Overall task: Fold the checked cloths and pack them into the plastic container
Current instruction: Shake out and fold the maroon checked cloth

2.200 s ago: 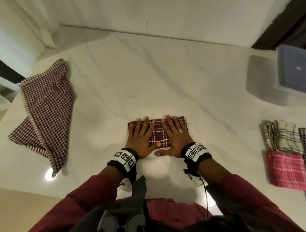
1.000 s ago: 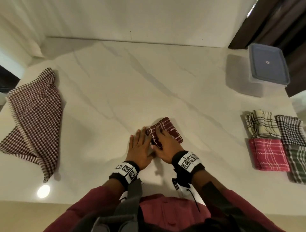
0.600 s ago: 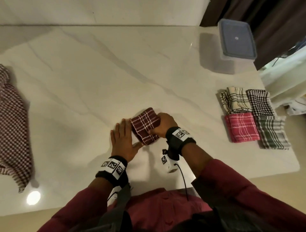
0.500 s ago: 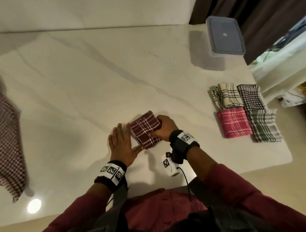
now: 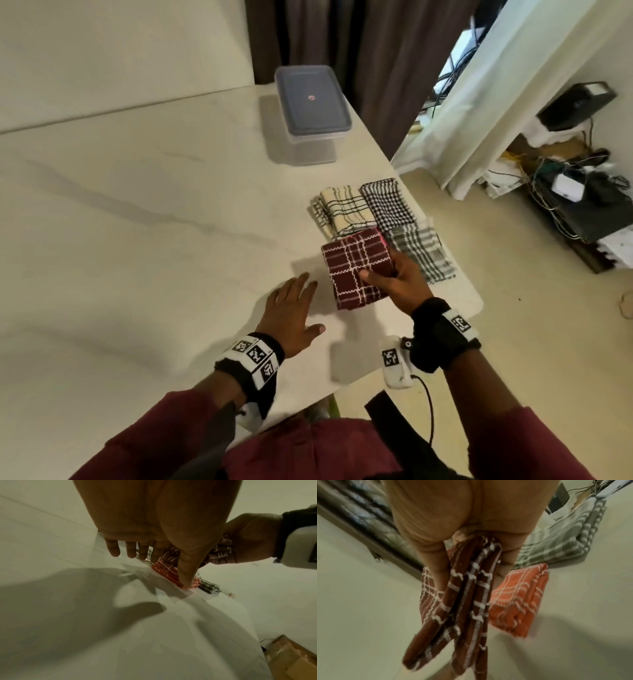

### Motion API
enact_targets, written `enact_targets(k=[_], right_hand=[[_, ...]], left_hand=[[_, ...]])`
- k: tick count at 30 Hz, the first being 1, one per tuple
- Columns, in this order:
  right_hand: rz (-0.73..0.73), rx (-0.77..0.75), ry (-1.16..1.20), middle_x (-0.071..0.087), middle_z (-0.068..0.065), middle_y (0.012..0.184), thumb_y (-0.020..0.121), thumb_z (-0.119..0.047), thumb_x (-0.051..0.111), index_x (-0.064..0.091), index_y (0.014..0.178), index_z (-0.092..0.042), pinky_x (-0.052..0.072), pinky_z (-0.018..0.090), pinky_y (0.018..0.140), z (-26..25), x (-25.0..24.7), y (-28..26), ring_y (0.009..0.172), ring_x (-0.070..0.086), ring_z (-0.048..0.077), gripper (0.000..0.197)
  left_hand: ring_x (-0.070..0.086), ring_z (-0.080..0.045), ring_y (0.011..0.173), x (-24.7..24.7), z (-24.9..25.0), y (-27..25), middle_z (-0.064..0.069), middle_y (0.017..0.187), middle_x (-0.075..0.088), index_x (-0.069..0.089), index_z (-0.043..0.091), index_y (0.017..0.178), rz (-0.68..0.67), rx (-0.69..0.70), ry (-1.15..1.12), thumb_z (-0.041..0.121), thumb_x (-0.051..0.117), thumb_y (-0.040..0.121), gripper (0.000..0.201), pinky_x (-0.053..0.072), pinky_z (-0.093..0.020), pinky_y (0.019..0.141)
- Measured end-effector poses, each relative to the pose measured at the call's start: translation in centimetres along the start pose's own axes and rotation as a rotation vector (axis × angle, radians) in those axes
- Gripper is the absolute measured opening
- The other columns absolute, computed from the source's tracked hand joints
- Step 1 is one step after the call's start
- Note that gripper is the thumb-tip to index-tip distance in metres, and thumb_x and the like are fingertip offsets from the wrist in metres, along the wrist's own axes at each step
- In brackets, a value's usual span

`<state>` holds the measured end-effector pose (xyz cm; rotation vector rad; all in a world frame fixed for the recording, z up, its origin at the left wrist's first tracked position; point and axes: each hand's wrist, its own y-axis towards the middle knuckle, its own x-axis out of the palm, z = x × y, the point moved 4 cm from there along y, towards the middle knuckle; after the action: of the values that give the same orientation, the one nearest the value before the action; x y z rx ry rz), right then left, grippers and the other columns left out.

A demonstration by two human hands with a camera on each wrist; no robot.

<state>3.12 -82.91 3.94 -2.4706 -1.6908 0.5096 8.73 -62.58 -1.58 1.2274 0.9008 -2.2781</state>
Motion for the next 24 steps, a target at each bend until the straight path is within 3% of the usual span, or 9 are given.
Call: enact_targets(k=[4,6,8,9,10,12,15,18,24], right_hand=[[0.072,0.066,-0.155,0.069,0.005,0.111,0.08,-0.017,0.076,0.058,0.122,-0.009,0.053,0.038,0.09,2.0,-3.2,3.7,0.097,0.068,0.019,0.047],[0.204,0.109,-0.547,0.053,0.009,0.135,0.078,-0.031,0.075,0.044,0.136,-0.016,0.04,0.04,0.101,3.1,-4.0,4.7,0.12,0.053,0.027,0.068],[0.266,-0.003,-0.87,0.031,0.009,0.152,0.082,-0.039,0.068,0.032,0.145,-0.023,0.021,0.051,0.111,2.9,-3.2,4.2,0.136,0.032,0.032,0.074],[0.228,-0.119,-0.907,0.029,0.008,0.153,0.086,-0.042,0.061,0.033,0.145,-0.025,0.018,0.054,0.112,2.6,-2.2,3.7,0.137,0.03,0.031,0.068],[0.144,-0.211,-0.9,0.031,0.008,0.152,0.09,-0.044,0.054,0.035,0.144,-0.024,0.025,0.056,0.112,2.9,-1.0,3.3,0.135,0.033,0.031,0.06],[-0.041,-0.254,-0.943,0.028,0.009,0.154,0.096,-0.046,0.042,0.031,0.147,-0.019,0.029,0.054,0.112,4.1,1.3,2.7,0.138,0.031,0.031,0.059],[-0.035,-0.238,-0.978,0.015,0.01,0.159,0.095,-0.051,0.036,0.019,0.152,-0.016,0.007,0.047,0.119,4.7,3.2,2.0,0.146,0.011,0.029,0.069],[-0.046,-0.403,-0.899,0.015,0.013,0.158,0.092,-0.043,0.043,0.024,0.15,-0.013,0.008,0.044,0.118,2.7,6.9,0.5,0.146,0.009,0.03,0.068],[-0.387,-0.565,-0.802,0.02,0.013,0.157,0.088,-0.026,0.056,0.041,0.142,-0.01,0.024,0.043,0.111,0.7,20.0,-2.1,0.146,0.012,0.031,0.058]], left_hand=[[-0.002,-0.022,0.147,1.5,2.1,2.3,0.0,0.16,-0.01,0.002,0.022,0.152,-0.093,-0.028,0.042,0.049,0.053,0.09,0.085,0.006,-0.039,0.118],[-0.004,-0.022,0.147,2.4,2.4,2.5,0.0,0.159,-0.014,0.0,0.024,0.152,-0.139,-0.032,0.068,0.049,0.053,0.09,0.086,0.006,-0.04,0.118],[-0.007,-0.022,0.147,3.0,2.5,2.5,0.001,0.159,-0.017,0.0,0.024,0.153,-0.149,-0.033,0.09,0.049,0.053,0.089,0.086,0.006,-0.04,0.119],[-0.007,-0.021,0.147,3.1,2.4,2.4,0.001,0.159,-0.017,0.001,0.024,0.153,-0.145,-0.035,0.088,0.049,0.053,0.089,0.086,0.006,-0.039,0.119],[-0.007,-0.021,0.147,3.2,2.3,2.2,0.001,0.159,-0.017,0.002,0.024,0.153,-0.138,-0.038,0.08,0.048,0.053,0.089,0.085,0.006,-0.038,0.119],[-0.004,-0.021,0.148,3.1,2.0,1.8,0.0,0.16,-0.014,0.008,0.024,0.153,-0.122,-0.044,0.049,0.047,0.055,0.089,0.082,0.007,-0.037,0.118],[0.002,-0.022,0.147,2.1,1.0,0.4,-0.002,0.16,-0.005,0.022,0.024,0.15,-0.05,-0.093,-0.038,0.046,0.057,0.088,0.074,0.009,-0.036,0.117],[0.007,-0.019,0.146,1.0,-1.2,-2.4,0.001,0.16,0.005,0.033,0.028,0.145,0.047,-0.161,-0.15,0.045,0.058,0.088,0.064,0.013,-0.036,0.115],[0.013,-0.021,0.144,-0.1,-9.7,-11.5,0.002,0.157,0.02,0.046,0.029,0.134,0.204,-0.374,-0.331,0.044,0.062,0.086,0.052,0.019,-0.04,0.115]])
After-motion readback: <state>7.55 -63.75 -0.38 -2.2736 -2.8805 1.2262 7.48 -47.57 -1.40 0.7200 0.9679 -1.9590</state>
